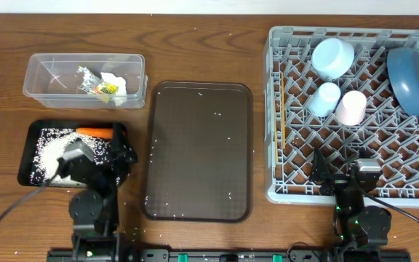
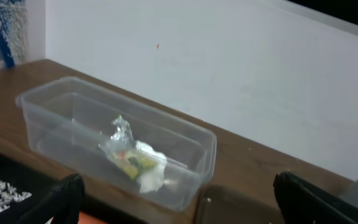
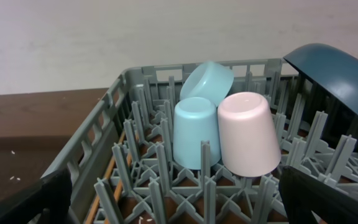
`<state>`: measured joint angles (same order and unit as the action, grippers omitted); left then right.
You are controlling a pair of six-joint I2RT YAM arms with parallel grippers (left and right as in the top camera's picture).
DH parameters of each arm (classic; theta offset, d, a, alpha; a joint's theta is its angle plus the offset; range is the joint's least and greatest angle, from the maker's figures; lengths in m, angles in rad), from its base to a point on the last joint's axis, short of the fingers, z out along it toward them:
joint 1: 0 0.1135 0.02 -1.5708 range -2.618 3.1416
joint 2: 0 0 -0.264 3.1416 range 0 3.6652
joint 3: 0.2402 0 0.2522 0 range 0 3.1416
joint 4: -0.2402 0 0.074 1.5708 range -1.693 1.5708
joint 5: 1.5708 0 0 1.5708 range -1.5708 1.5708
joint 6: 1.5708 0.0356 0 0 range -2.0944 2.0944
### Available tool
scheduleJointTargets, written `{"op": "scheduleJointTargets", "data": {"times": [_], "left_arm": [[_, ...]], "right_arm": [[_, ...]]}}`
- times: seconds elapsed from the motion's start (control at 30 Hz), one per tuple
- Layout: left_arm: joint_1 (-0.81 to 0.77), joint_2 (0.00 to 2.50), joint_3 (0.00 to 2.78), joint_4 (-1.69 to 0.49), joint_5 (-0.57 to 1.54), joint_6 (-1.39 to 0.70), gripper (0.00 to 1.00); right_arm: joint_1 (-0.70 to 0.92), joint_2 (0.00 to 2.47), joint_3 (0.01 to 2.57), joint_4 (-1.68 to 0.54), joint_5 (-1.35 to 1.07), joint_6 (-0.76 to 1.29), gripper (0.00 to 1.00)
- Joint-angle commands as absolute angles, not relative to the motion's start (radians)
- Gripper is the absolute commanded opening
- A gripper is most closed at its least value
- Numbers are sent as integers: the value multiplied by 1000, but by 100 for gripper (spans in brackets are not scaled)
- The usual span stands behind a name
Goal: Sort waste into correct bins and load items into the dishwasher rack
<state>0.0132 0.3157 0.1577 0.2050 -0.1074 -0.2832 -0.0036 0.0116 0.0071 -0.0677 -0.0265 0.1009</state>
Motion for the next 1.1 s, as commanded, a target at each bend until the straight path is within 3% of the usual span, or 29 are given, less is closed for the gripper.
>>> {"op": "scheduleJointTargets", "data": {"times": [0.0, 0.2, 0.6, 1.07], "left_arm": [[20, 220, 94, 219, -93, -263, 98], [19, 105, 6, 219, -93, -263, 98], [19, 1, 4, -77, -64, -260, 98], [19, 6, 4, -70, -59, -252, 98]], "right_arm": [[-19, 5, 6, -72, -27, 88, 99], [-19, 5, 6, -72, -27, 88, 99], [-19, 5, 6, -72, -27, 89, 99], [-19, 5, 6, -72, -27, 88, 99]]}}
